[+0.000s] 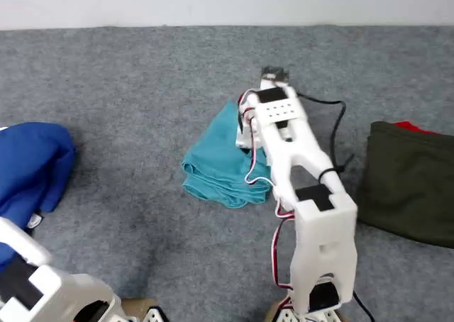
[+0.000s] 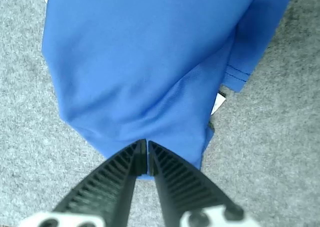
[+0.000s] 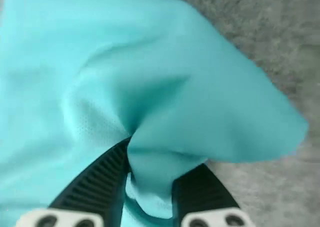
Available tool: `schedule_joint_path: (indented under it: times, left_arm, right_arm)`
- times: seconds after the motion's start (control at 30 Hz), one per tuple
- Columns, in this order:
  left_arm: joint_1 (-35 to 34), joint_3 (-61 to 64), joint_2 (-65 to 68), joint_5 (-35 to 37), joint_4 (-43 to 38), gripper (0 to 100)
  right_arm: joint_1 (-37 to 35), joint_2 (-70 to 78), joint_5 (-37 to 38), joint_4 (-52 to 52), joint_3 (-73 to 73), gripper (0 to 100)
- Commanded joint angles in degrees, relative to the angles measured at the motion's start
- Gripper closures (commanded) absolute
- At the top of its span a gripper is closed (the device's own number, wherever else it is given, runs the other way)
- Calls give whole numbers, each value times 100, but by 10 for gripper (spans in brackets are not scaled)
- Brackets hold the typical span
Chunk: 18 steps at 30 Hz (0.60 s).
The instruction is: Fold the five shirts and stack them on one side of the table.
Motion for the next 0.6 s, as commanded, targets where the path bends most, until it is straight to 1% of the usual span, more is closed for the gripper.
schedule_joint_path:
  times: [0.0,0.27,0.57]
  left_arm:
    - [-9,-242,-308,-26,-9,984]
    - [-9,-242,-308,-26,-9,984]
    - [-9,-242,-308,-26,-9,984]
  right_arm:
    - [154,-945,413,391,-88,990]
    - [356,-2114,1116,1086,-88,990]
    - [1455,-3240,2453,1895,-88,990]
